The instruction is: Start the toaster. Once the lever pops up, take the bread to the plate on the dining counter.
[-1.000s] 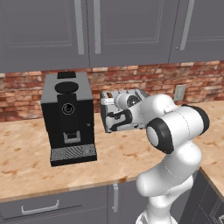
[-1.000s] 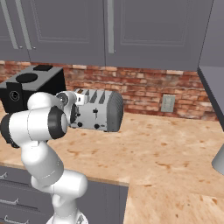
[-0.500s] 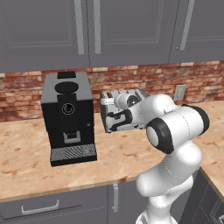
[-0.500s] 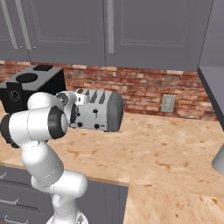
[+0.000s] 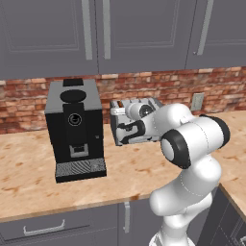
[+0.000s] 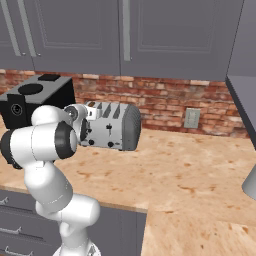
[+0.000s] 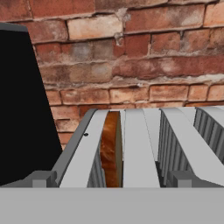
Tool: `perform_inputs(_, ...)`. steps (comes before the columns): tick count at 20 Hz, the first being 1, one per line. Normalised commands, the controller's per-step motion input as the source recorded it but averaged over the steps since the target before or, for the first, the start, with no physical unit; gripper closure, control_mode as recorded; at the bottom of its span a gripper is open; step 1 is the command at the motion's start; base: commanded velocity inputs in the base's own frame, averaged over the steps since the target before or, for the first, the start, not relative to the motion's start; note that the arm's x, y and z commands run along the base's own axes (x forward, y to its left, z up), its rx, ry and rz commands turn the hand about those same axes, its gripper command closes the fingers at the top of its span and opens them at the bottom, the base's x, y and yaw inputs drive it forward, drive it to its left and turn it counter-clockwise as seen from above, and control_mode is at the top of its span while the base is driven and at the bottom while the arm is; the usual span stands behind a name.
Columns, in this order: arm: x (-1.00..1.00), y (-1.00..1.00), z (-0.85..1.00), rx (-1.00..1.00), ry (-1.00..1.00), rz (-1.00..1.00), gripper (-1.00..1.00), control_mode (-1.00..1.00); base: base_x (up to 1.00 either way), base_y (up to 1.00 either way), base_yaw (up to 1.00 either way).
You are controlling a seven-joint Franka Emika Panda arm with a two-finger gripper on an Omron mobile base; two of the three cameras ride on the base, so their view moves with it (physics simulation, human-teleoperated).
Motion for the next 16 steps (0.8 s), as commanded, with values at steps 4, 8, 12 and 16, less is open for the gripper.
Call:
perform_inputs(4,0.00,0.00,0.00,0.00,0.00,0.00,-1.00,-1.00,0.00,0.00,0.00)
perform_inputs(8,0.00,0.00,0.00,0.00,0.00,0.00,-1.00,-1.00,0.00,0.00,0.00)
perform_inputs(12,0.00,0.00,0.00,0.00,0.00,0.00,-1.00,-1.00,0.00,0.00,0.00)
perform_inputs(16,0.00,0.00,0.00,0.00,0.00,0.00,-1.00,-1.00,0.00,0.00,0.00)
